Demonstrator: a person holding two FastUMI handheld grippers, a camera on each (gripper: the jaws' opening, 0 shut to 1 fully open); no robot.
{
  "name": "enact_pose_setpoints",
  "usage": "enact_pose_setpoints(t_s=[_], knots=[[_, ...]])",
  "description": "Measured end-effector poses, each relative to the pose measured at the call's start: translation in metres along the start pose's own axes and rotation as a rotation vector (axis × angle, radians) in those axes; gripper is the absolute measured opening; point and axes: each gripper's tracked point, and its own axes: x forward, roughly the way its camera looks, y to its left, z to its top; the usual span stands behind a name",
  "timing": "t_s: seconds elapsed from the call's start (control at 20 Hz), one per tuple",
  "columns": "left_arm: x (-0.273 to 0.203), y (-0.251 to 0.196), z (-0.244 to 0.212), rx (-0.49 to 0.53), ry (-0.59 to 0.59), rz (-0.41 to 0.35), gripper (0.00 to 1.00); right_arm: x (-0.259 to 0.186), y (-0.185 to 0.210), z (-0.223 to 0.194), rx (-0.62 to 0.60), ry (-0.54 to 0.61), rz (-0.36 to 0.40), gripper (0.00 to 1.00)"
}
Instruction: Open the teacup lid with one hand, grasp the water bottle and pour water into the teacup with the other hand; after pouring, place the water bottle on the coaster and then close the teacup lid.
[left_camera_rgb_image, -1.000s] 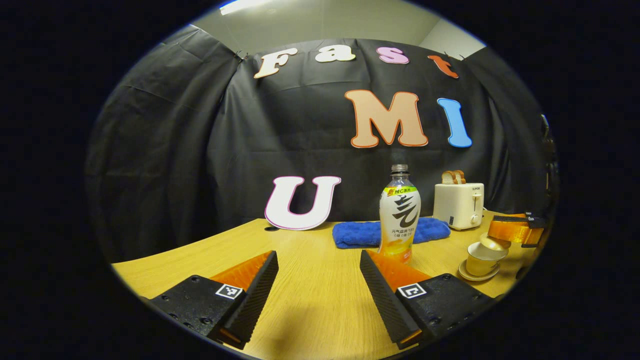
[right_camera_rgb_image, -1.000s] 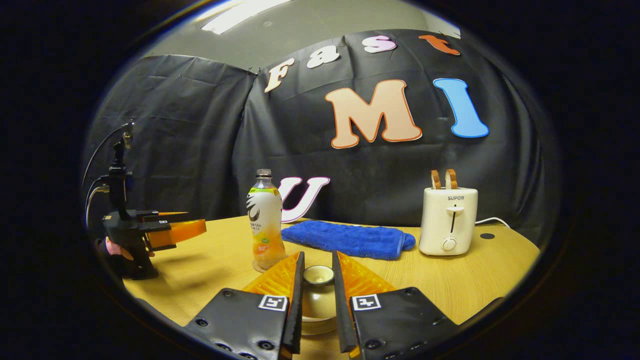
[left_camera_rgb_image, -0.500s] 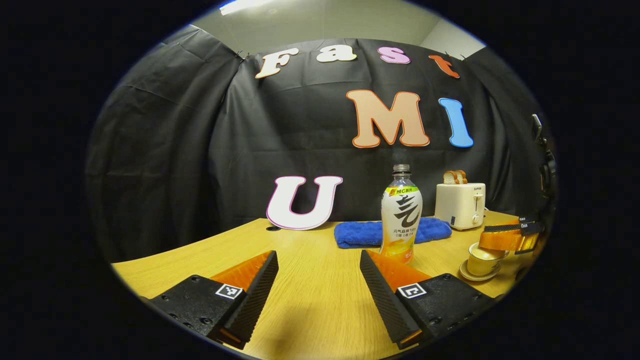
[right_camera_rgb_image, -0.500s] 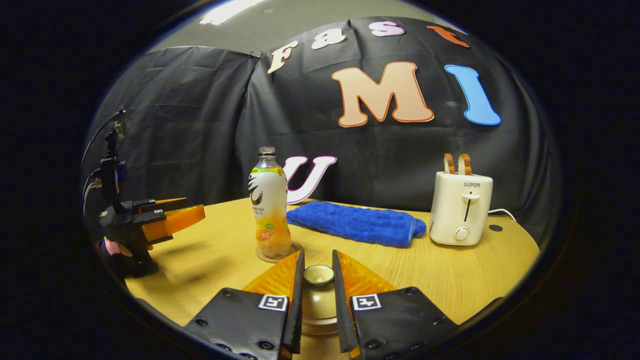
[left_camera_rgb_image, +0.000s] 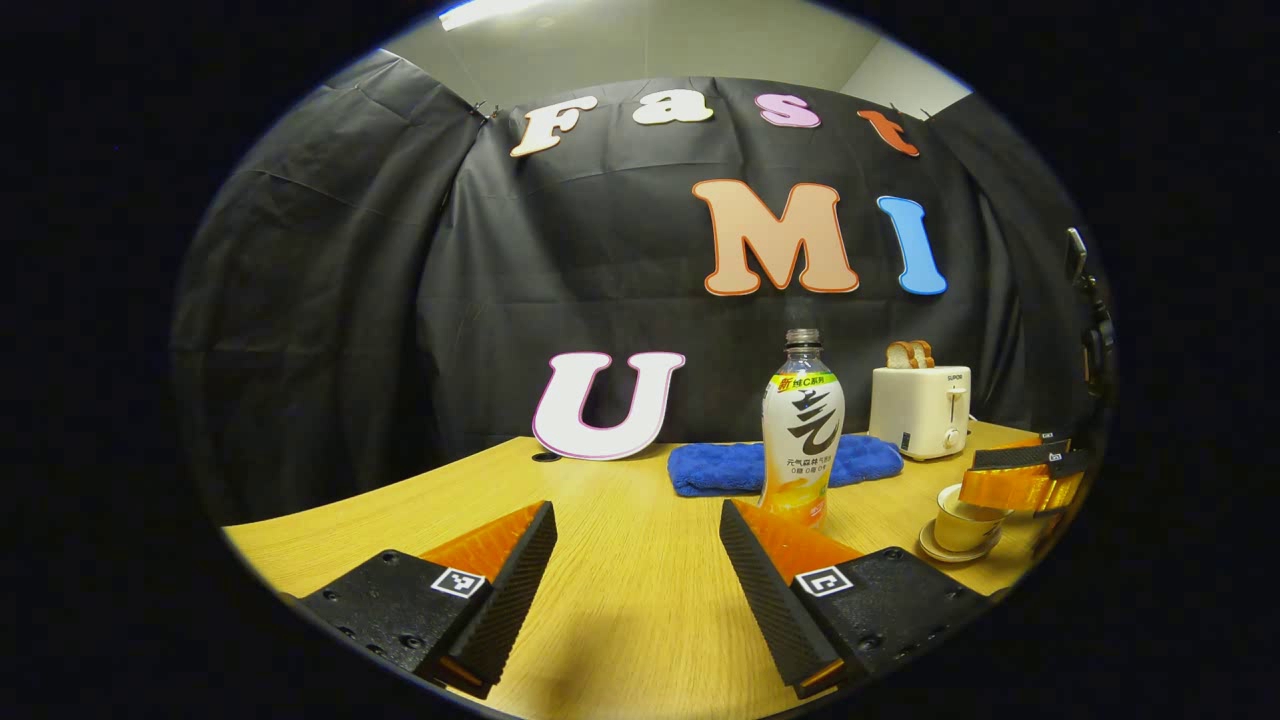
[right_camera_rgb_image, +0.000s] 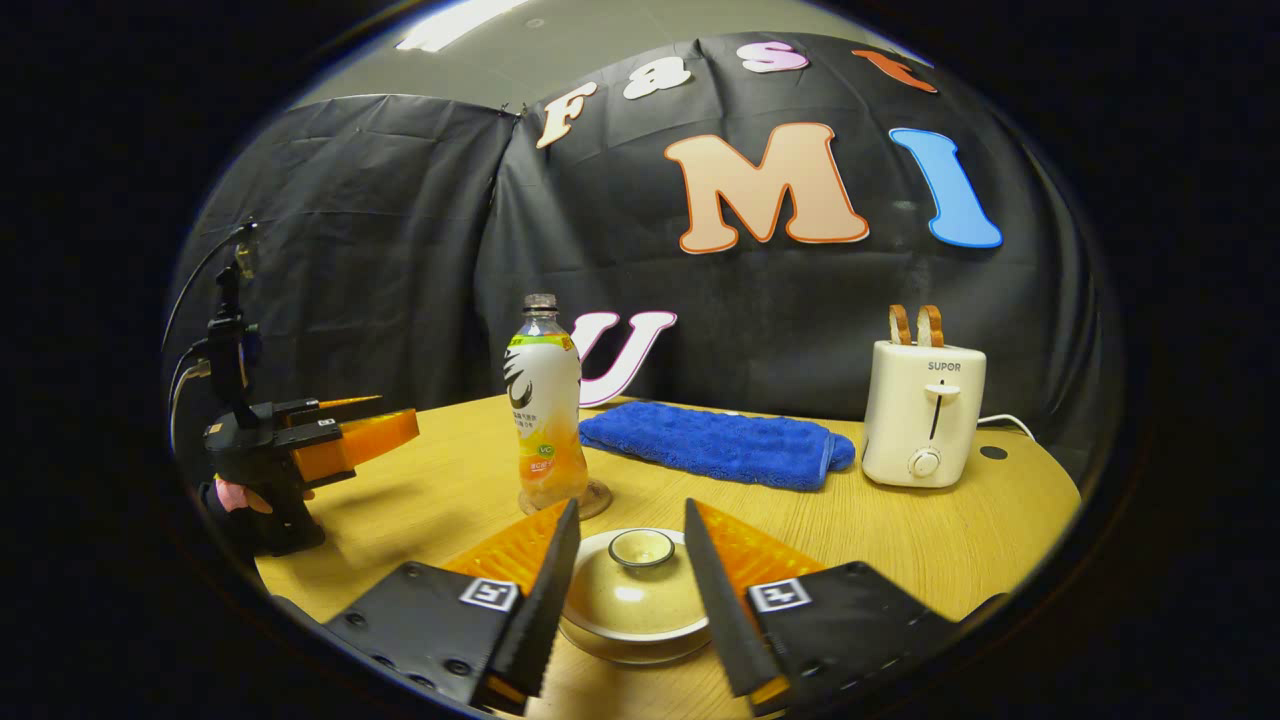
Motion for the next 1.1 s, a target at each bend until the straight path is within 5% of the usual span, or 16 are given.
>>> enact_pose_setpoints(t_s=[0.15,0.55,1.1], knots=[[0.001,0.000,-0.001,0.001,0.000,-0.001,0.96,-0.008,-0.006,0.010,0.009,-0.066,-0.024,0.88],[0.000,0.000,0.000,0.001,0.001,-0.001,0.96,-0.046,-0.018,0.015,0.004,-0.133,-0.094,0.88],[-0.001,0.002,0.000,0.005,0.002,0.011,0.96,-0.108,-0.110,0.013,0.013,-0.145,-0.457,0.95]])
